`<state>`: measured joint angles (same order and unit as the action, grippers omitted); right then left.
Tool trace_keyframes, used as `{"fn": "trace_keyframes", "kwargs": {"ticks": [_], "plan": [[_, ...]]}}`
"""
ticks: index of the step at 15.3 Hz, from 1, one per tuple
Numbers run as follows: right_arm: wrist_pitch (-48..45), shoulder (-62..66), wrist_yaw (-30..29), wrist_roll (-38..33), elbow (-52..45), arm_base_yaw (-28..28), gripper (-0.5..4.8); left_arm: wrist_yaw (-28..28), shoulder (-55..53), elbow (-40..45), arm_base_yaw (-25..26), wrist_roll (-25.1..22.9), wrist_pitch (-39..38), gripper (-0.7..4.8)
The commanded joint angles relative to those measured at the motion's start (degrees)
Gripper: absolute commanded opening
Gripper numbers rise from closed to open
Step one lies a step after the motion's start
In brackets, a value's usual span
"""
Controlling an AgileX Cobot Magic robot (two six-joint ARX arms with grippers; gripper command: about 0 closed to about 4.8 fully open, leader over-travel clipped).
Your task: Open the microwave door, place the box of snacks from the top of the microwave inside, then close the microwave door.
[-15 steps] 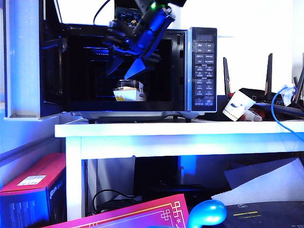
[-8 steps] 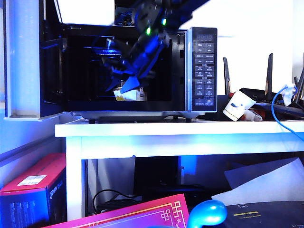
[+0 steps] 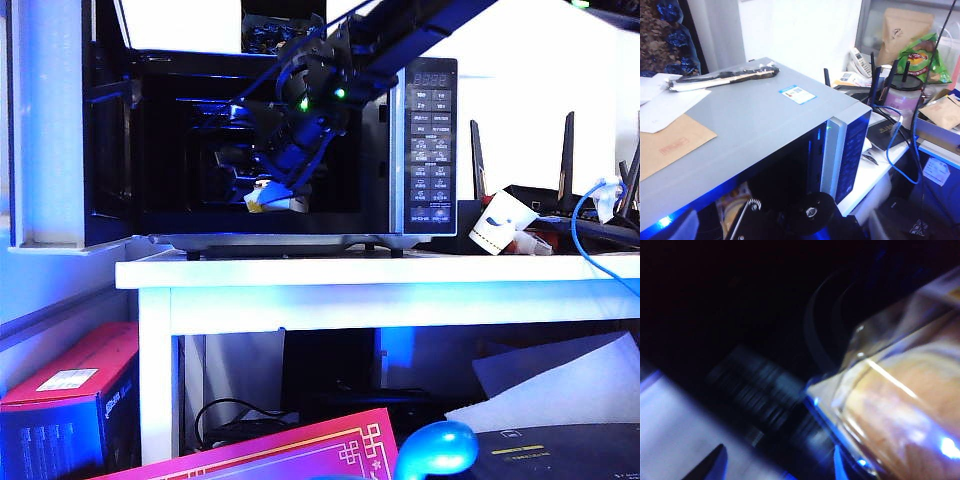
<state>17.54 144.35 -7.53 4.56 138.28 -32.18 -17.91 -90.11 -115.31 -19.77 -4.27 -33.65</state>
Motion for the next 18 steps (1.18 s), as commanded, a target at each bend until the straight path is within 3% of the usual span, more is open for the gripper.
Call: {"fn": "trace_keyframes", "kwargs": {"ticks": [1,6,11,15,16,18], "plan": [[-6.69,0.9,1.42,0.15,0.35,0.85,2.83,-0.26,0.28,-0.24,-0.04,0.02,0.74,4.79],[-6.51,1.66,1.4,0.28,0.35,1.27,2.83,-0.24,0.28,-0.24,-0.04,0.22,0.7,4.79],[15.93,-6.47,0.98,0.39,0.35,1.07,2.83,1.4,3.13,-0.26,-0.04,0.44,-0.13,4.79],[26.62,-18.69,-0.28,0.44,0.35,1.27,2.85,13.44,8.92,-0.26,-0.04,0.09,-13.42,4.79],[26.77,-21.94,0.35,0.37,0.37,1.33,2.87,17.84,10.27,-0.24,-0.04,-0.24,-18.8,4.33],[26.05,-27.71,4.79,0.28,0.37,1.33,2.82,25.24,11.23,-0.24,-0.04,-0.26,-26.38,2.35]]}}
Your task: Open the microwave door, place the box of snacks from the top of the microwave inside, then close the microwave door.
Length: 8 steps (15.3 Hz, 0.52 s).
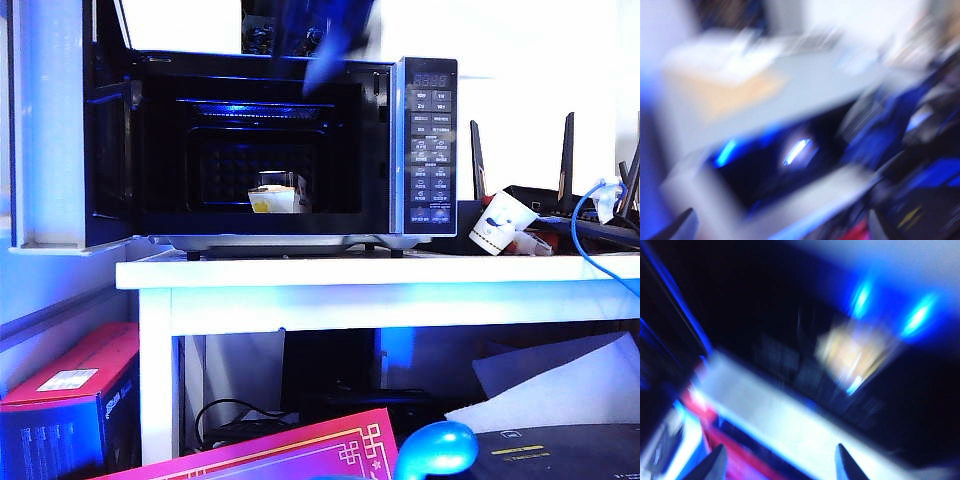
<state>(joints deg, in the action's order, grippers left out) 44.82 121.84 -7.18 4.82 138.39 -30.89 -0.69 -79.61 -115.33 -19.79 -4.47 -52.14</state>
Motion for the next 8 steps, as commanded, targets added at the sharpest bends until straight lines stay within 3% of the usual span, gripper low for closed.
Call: {"fn": "trace_keyframes", "kwargs": {"ticks": [1,4,5,6,8], "plan": [[-2.54,-9.07,5.86,0.0,0.26,0.02,2.82,13.62,0.74,-0.2,-0.02,-0.61,-12.31,1.3],[-5.42,-17.16,7.48,-0.33,0.26,0.04,2.55,16.06,0.48,-0.11,-0.02,-1.11,-19.23,0.79],[-5.53,-18.62,7.69,-0.31,0.26,0.04,1.71,15.5,0.22,-0.09,-0.02,-1.09,-21.68,0.78],[-5.53,-20.2,7.67,-0.31,0.26,0.02,0.17,13.11,0.0,0.13,-0.02,-1.11,-23.8,0.73],[-5.86,-22.69,7.65,-0.31,0.26,0.02,-0.02,10.43,-0.9,0.28,-0.02,-1.11,-27.04,0.51]]}}
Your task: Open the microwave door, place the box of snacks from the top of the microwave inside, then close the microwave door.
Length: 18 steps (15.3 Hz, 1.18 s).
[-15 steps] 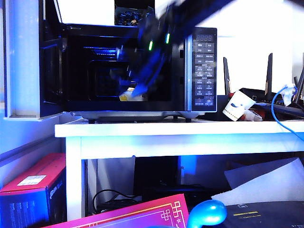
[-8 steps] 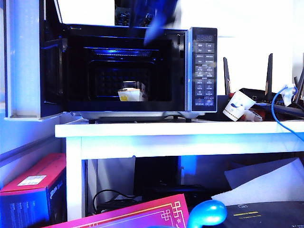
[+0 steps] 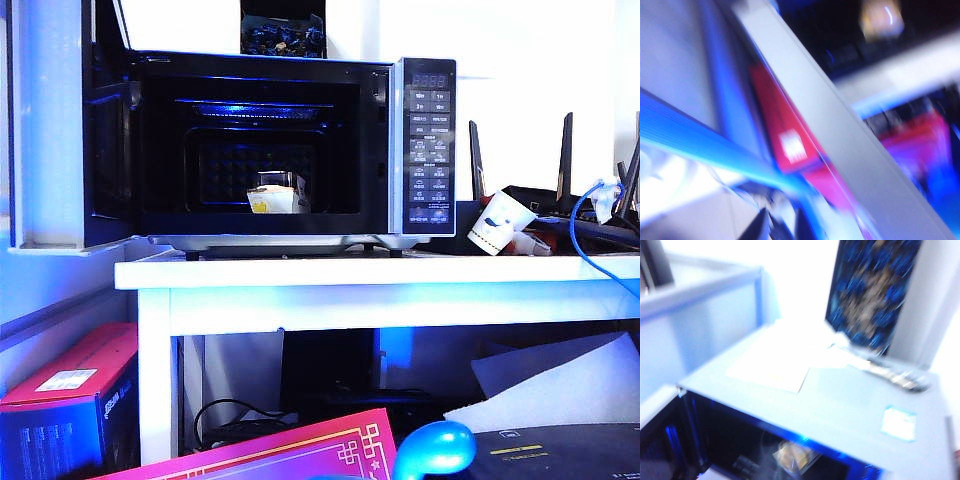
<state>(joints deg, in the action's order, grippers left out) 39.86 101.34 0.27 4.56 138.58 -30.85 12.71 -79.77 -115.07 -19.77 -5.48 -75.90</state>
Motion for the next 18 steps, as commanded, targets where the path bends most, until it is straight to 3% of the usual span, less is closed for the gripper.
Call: {"fn": "trace_keyframes", "kwargs": {"ticks": [1,8,11,18], "plan": [[-1.03,-3.04,0.2,-0.04,0.07,-0.02,-0.02,-5.44,-1.55,0.02,-0.04,-0.15,-3.69,0.5],[-4.42,-6.82,-0.24,-0.07,0.09,0.0,-0.02,-16.68,-9.79,0.02,-0.07,-1.57,-0.28,0.5],[-5.75,-7.21,-0.28,-0.09,0.09,0.0,-0.02,-26.53,-11.72,0.04,-0.15,-3.15,6.25,0.5],[-7.61,-7.08,-0.39,-1.55,0.09,0.0,-0.02,-34.82,-18.45,0.02,-1.99,-3.69,19.34,0.52]]}}
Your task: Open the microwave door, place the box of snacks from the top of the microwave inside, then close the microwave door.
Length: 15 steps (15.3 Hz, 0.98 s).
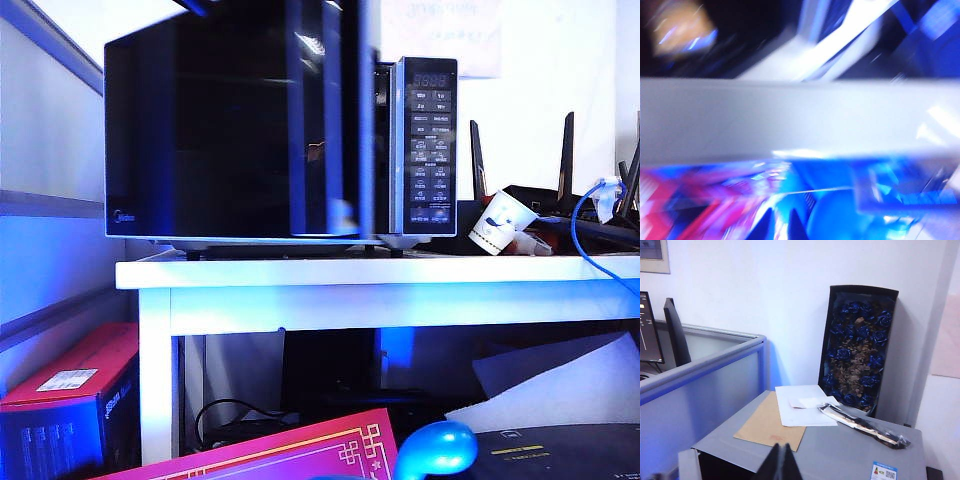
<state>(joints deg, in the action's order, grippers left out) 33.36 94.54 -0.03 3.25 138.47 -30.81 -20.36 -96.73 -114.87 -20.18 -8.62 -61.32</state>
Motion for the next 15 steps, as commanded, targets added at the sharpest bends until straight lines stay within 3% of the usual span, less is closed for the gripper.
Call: {"fn": "trace_keyframes", "kwargs": {"ticks": [1,4,8,15], "plan": [[-1.51,-0.26,-0.11,-0.24,0.2,-0.04,-0.02,-1.75,-2.69,-0.17,-2.45,-1.38,8.11,0.52],[-2.38,-0.24,-0.09,-0.24,0.2,-0.04,-0.02,-1.73,-7.3,-0.17,-6.05,-2.19,19.96,0.52],[-2.34,-0.24,-0.11,-0.24,0.2,-0.04,-0.02,-1.29,-12.48,-0.17,-7.37,-2.1,29.94,0.52],[-2.4,-0.31,-0.09,-0.24,0.2,-0.04,-0.02,6.45,-17.49,-0.2,-7.58,-1.92,47.69,0.53]]}}
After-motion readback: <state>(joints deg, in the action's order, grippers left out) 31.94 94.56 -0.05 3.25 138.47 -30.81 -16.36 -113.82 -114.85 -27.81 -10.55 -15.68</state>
